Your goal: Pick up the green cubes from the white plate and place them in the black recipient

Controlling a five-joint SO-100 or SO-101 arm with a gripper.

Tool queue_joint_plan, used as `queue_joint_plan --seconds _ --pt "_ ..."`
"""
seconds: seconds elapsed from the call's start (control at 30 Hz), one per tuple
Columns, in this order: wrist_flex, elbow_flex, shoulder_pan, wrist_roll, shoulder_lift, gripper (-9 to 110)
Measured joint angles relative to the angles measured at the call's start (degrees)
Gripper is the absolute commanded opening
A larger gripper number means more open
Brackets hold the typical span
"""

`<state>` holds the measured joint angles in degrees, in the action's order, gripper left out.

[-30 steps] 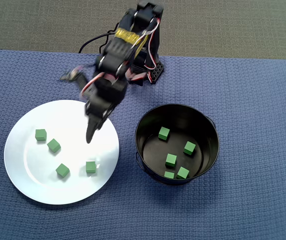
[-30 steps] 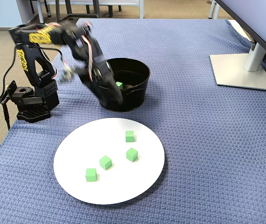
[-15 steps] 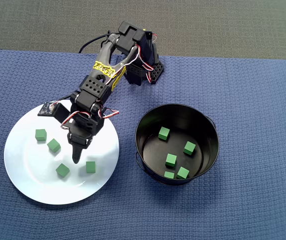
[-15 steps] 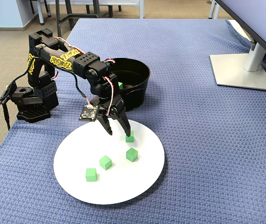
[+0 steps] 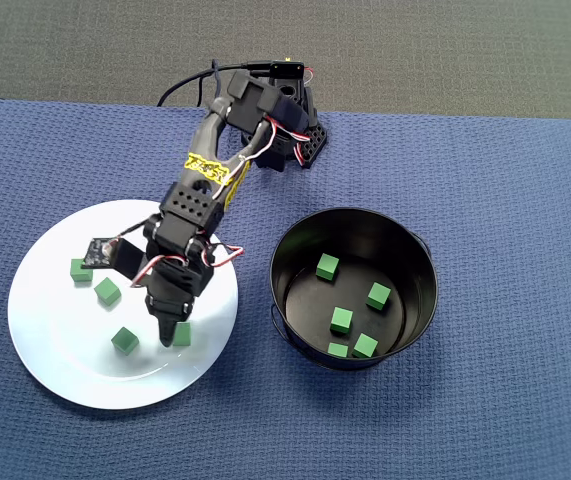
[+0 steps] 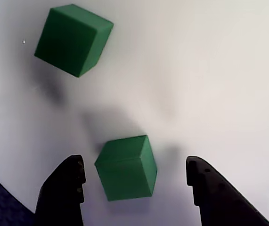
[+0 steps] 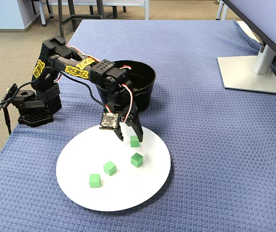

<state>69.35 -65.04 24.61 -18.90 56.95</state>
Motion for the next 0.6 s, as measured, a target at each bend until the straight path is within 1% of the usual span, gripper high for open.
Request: queue_joint_plan --seconds 0.17,0.3,0.6 --pt "0.18 1.76 -0.88 0.97 -1.41 20" --pt "0.18 1.76 -0.88 2.02 -1.49 17" --pt "-1.41 3.60 -1.14 3.16 -4.75 17"
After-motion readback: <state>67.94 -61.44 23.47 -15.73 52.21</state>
